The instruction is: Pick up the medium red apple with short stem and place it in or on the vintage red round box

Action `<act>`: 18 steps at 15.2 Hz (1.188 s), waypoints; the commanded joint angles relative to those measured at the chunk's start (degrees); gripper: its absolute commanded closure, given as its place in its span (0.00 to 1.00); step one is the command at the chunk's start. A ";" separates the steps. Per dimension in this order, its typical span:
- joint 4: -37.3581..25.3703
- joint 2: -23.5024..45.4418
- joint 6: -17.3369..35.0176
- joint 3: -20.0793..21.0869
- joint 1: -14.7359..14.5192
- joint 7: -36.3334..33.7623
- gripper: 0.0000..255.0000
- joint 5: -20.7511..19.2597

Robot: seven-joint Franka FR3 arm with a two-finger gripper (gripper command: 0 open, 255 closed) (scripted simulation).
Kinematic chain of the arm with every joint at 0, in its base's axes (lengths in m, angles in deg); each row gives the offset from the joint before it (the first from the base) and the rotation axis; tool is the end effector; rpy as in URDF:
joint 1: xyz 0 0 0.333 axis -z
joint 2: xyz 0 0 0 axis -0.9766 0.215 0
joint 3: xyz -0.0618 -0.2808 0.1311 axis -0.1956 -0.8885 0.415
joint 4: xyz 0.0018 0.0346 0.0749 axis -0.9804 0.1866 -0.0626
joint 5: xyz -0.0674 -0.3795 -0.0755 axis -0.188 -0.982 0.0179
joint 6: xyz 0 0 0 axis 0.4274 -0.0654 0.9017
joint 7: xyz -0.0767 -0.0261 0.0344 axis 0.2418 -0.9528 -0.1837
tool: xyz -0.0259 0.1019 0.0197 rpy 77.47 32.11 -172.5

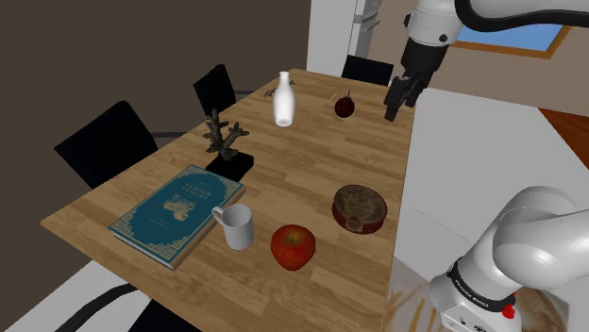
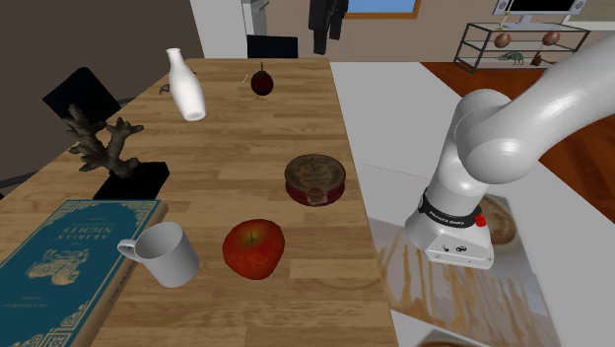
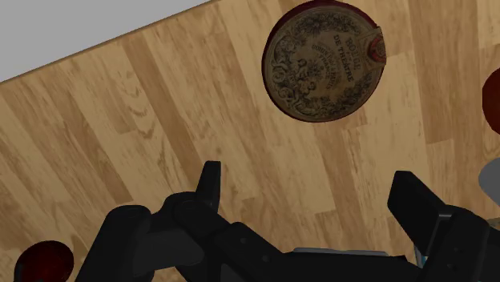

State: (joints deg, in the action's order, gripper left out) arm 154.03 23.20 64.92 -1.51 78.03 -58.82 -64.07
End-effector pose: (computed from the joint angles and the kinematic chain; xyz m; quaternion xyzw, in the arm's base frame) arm 0.3253 0.0099 0.6167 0.9984 -0.0103 0.0381 0.0414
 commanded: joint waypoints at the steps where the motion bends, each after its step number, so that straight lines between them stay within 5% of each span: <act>1: 0.00 0.00 0.00 0.00 0.00 0.00 0.00 0.00; 18: 2.29 15.94 12.79 16.09 -7.21 -15.17 0.00 9.54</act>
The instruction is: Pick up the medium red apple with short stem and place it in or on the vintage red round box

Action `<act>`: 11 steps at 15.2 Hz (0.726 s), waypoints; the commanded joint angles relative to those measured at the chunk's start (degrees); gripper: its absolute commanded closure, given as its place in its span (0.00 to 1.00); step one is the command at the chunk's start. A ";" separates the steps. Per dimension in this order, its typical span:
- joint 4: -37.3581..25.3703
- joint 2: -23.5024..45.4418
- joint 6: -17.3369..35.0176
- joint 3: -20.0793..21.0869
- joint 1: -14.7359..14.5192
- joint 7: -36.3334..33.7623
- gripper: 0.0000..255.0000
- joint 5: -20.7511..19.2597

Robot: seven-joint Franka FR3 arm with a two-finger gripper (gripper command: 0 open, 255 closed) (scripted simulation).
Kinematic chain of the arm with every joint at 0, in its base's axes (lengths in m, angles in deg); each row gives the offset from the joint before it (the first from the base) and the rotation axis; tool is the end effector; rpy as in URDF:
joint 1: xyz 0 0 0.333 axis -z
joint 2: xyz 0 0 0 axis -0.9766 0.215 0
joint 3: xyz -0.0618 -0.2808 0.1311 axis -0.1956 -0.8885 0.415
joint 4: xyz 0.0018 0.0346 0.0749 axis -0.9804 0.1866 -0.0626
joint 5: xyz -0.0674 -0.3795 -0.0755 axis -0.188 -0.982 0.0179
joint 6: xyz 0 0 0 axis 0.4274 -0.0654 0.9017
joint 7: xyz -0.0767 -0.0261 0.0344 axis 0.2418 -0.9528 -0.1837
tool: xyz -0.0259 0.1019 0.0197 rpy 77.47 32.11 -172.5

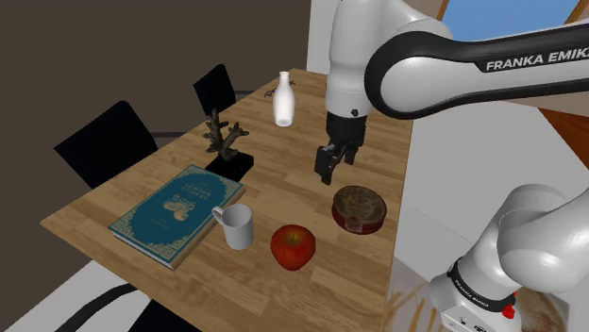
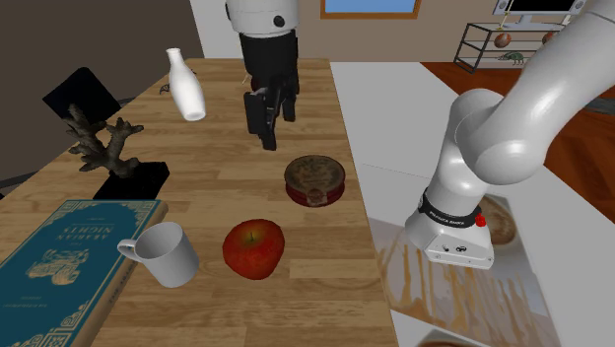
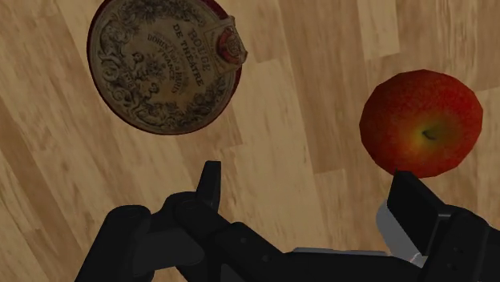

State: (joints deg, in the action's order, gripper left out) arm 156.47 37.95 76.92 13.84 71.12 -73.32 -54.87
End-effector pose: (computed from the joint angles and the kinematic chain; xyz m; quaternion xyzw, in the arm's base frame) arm 0.3656 0.1868 0.5099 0.9992 0.0305 -0.0092 0.0255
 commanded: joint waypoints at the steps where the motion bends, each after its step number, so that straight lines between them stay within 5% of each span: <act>1: -0.51 2.59 1.58 1.70 -0.64 -1.57 0.00 0.64; 11: -6.79 18.58 8.69 10.45 -3.68 -11.15 0.00 0.40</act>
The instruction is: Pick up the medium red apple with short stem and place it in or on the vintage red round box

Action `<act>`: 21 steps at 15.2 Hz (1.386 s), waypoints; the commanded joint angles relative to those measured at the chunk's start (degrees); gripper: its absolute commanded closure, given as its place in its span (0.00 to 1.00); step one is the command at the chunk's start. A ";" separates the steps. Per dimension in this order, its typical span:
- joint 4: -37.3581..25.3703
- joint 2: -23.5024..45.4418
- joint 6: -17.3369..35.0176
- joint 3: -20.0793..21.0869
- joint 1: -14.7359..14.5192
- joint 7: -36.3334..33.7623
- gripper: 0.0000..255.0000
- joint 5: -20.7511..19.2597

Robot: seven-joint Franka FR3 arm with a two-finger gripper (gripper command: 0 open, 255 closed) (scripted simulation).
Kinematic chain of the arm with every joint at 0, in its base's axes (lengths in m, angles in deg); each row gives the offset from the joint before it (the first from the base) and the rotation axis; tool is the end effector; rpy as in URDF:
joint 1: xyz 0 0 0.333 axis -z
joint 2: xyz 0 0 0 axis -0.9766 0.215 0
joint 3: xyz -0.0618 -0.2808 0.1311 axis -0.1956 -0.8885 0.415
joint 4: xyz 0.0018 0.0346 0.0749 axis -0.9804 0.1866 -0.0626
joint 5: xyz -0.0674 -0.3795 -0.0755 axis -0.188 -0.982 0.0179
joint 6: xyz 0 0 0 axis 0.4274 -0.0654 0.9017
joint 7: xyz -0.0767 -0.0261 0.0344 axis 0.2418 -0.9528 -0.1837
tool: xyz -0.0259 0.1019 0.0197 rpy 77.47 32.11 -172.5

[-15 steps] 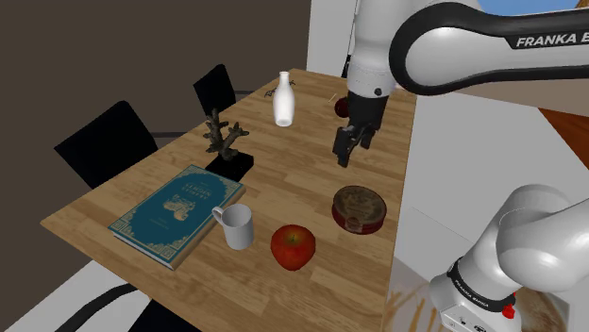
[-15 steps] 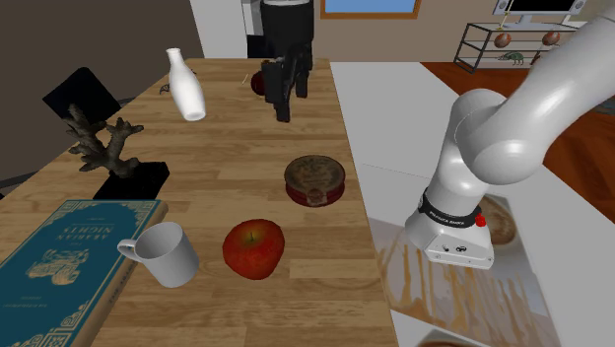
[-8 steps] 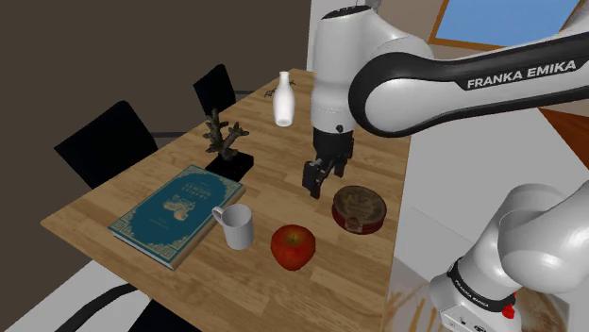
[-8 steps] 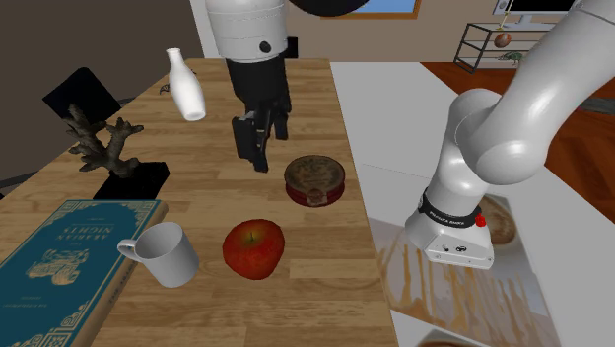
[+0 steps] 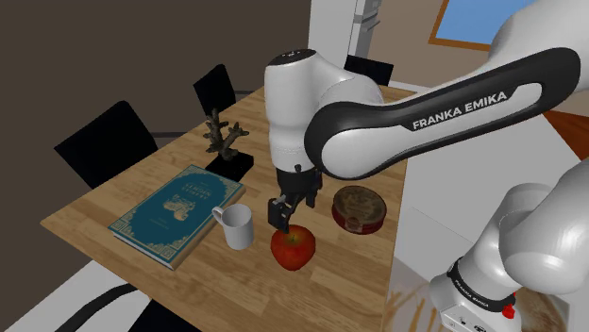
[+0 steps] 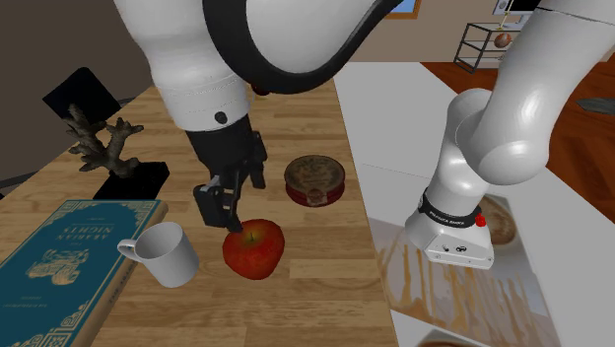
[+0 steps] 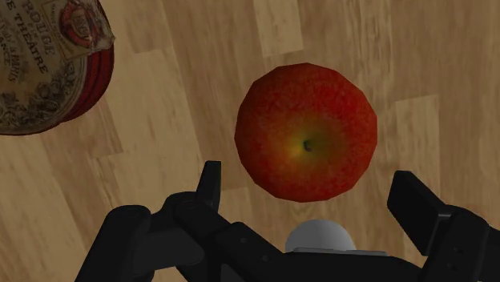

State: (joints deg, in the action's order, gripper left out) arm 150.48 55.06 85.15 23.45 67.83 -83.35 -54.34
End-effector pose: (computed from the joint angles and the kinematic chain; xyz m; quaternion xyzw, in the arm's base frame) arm 0.3809 0.3046 0.4381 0.9974 0.0580 -0.0411 0.0144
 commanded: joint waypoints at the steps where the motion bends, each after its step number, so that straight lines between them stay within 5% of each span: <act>1: -0.20 1.69 1.25 0.89 -0.43 -1.18 0.00 -0.19; 8: 3.41 3.46 6.49 1.38 -0.54 -1.70 0.00 -0.71; 15: 3.40 3.46 6.48 1.38 -0.54 -1.70 0.00 -0.71; 16: 3.40 3.46 6.48 1.38 -0.54 -1.70 1.00 -0.71; 21: 3.40 3.46 6.48 1.38 -0.54 -1.70 1.00 -0.71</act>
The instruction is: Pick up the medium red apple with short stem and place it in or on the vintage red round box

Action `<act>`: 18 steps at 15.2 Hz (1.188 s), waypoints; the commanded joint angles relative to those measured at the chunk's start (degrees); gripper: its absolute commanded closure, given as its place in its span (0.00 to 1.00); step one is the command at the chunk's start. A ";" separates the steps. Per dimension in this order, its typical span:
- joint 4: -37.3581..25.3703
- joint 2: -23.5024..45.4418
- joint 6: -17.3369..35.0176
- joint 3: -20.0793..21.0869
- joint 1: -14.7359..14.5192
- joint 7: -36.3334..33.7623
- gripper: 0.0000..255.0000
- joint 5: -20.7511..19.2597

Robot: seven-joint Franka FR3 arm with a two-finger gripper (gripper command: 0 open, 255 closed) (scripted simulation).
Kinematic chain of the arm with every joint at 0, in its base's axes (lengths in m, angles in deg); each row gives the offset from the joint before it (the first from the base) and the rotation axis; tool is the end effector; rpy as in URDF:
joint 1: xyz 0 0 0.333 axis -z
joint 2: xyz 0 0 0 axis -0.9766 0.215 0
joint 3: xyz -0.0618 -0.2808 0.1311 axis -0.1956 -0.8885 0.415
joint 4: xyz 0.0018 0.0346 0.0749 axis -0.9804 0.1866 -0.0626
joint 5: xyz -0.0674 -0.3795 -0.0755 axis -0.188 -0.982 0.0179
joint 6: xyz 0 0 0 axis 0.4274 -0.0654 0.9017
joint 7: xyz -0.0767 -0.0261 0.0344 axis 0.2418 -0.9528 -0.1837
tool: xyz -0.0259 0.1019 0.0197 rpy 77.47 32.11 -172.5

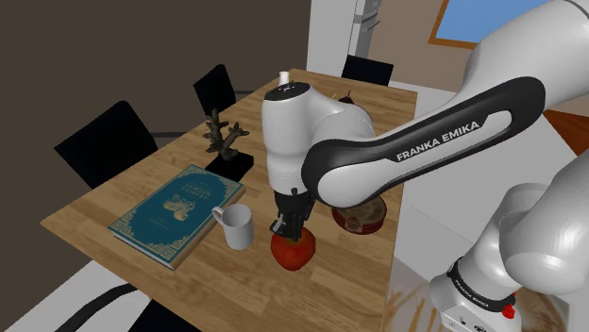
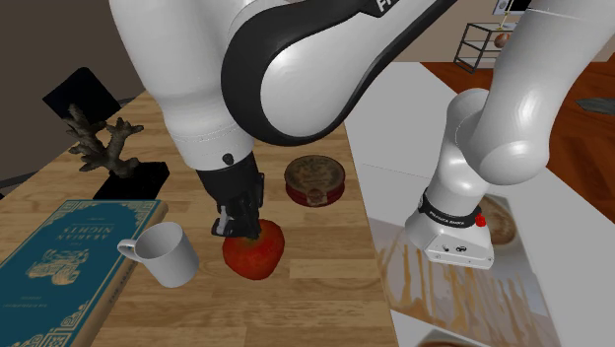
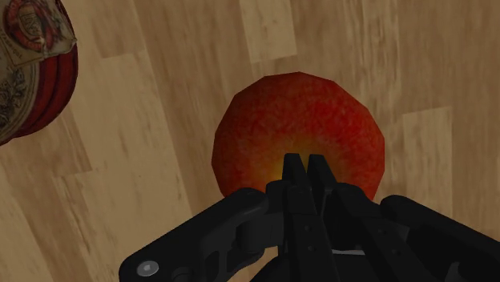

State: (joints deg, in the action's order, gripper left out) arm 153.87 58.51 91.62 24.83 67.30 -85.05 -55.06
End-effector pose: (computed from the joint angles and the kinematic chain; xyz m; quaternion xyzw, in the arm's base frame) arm 0.3765 0.3147 0.3938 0.9972 0.0598 -0.0436 0.0130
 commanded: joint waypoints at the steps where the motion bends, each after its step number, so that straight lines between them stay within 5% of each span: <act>1: 0.00 0.00 0.00 0.00 0.00 0.00 1.00 0.00; 18: -7.13 -4.26 -11.05 -1.12 0.09 1.05 1.00 1.33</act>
State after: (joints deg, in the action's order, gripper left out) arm 147.30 54.56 81.42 23.78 67.40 -84.02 -53.83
